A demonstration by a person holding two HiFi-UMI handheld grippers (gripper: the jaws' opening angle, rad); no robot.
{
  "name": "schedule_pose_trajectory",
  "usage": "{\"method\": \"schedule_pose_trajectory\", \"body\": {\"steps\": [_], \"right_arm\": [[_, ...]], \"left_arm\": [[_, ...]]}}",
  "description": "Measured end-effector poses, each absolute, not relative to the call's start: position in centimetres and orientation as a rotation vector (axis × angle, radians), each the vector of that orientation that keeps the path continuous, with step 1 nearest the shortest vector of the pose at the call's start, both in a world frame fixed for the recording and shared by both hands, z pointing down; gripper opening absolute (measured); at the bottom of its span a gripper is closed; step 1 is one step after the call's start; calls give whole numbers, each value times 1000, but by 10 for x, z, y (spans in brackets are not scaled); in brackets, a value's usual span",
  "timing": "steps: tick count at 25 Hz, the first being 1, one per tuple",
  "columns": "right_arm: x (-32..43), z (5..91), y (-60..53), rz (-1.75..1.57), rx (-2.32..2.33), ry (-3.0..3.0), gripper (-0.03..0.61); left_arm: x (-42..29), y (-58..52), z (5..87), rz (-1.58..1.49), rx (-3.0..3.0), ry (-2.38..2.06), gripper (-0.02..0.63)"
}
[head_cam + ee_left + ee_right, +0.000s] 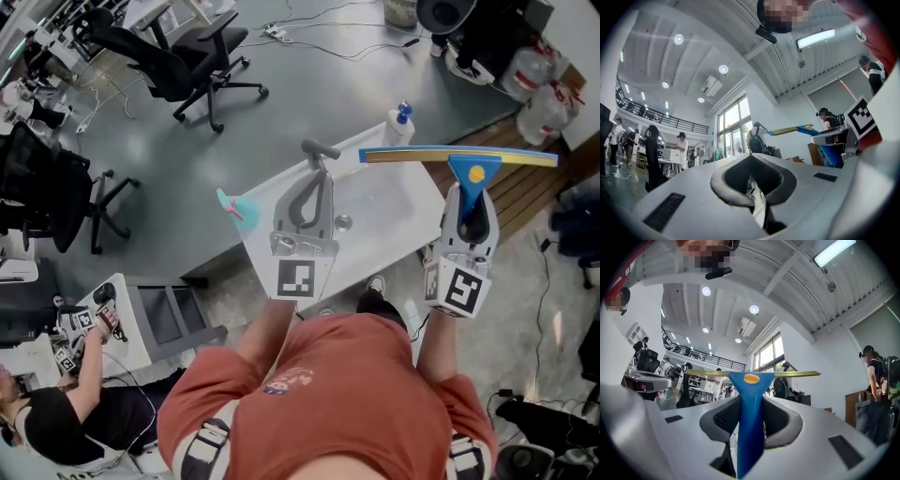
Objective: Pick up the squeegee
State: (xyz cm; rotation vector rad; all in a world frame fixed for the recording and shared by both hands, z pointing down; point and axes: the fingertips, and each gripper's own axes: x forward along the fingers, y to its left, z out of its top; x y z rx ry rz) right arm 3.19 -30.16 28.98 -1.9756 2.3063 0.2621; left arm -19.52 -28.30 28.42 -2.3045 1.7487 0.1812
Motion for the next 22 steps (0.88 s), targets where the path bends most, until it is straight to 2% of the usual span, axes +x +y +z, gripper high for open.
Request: {"method": "schedule_pose_trajectory", "body": {"steps": [22], "right_arm": [[48, 296, -305, 260, -2005, 2326, 138]], "left_arm": [[-179, -287, 278, 188, -2327, 1714, 18]]}}
